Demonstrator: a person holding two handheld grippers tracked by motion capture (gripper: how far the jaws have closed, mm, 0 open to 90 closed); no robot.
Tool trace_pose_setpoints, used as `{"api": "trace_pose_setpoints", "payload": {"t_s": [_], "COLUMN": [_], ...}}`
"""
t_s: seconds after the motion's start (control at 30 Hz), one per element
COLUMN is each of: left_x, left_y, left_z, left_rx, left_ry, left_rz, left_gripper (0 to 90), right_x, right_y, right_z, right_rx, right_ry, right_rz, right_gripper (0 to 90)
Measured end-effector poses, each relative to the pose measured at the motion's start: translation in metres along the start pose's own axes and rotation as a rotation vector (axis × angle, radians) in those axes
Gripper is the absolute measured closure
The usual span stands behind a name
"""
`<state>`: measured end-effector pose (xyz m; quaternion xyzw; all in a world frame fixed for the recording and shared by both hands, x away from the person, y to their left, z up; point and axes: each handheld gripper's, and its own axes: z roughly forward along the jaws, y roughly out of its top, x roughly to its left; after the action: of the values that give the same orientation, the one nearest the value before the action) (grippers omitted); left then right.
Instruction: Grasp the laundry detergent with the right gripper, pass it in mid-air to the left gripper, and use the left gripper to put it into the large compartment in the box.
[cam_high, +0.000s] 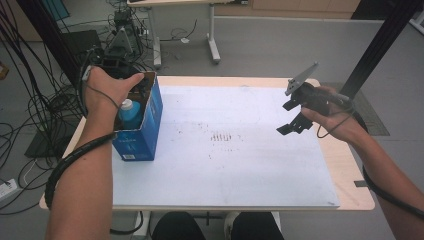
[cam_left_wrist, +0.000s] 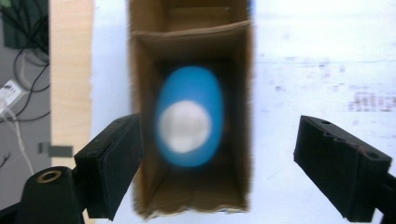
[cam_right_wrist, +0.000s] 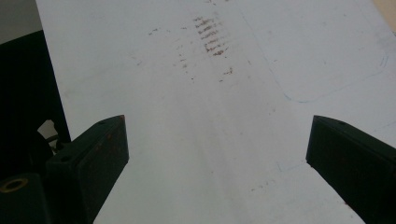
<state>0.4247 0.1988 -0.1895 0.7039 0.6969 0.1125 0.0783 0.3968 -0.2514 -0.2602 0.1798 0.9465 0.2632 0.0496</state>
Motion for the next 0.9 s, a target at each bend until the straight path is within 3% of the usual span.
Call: {"api": "trace_pose_setpoints", "payload": {"t_s": [0.4,0.9], "left_x": [-0.053,-0.091], "left_y": [0.02,0.036], "left_z": [0.009,0.013], "left_rx": [-0.013,-0.02], "left_ry": [-0.059,-0.07], "left_rz": [0.096,0.145], "left_gripper": [11.9,12.0], "right_x": [-0.002,0.0], "right_y": [0.01,0.015], "right_z": [0.002,-0.001], "right_rx": [0.04,0.083], "right_ry": [-0.006,-0.013], "right_rz": [-0.021,-0.052], "right_gripper": [5.7,5.9]}}
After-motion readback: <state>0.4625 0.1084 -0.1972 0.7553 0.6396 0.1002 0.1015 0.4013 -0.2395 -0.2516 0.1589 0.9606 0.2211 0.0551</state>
